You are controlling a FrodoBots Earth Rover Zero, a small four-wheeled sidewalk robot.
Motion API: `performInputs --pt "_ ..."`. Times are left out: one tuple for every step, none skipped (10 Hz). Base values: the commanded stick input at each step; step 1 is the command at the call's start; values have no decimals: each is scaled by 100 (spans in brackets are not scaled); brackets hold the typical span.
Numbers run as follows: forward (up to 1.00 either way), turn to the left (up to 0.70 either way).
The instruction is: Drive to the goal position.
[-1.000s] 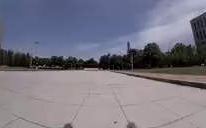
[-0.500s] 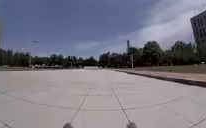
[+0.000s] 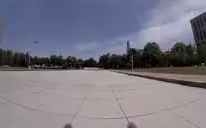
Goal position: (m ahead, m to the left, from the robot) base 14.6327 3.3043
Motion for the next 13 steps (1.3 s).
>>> performInputs --pt "45 3" --pt "45 3" --pt "45 3" --pt "45 3" --pt "45 3" --pt "45 3" --pt "45 3" --pt "45 3" --pt "45 3" --pt "45 3" --pt "45 3" --pt "45 3" --pt "45 3"
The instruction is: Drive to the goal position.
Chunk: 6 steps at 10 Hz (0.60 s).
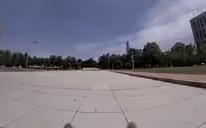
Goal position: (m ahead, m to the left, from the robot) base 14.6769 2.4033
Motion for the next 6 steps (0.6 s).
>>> performInputs --pt "45 3" --pt "45 3" --pt "45 3" --pt "45 3" --pt "45 3" --pt "45 3"
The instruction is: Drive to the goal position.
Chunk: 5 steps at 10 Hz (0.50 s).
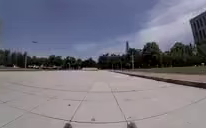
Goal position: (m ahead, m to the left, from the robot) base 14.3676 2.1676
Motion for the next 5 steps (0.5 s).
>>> performInputs --pt "45 3" --pt "45 3" --pt "45 3" --pt "45 3" --pt "45 3"
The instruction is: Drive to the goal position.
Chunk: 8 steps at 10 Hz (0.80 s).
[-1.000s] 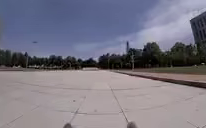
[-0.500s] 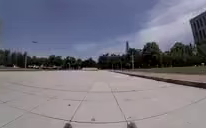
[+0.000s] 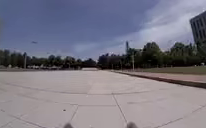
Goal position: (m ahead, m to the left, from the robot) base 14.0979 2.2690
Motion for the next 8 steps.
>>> performInputs --pt "45 3" --pt "45 3" --pt "45 3" --pt "45 3" --pt "45 3" --pt "45 5" --pt "45 7" --pt "45 11"
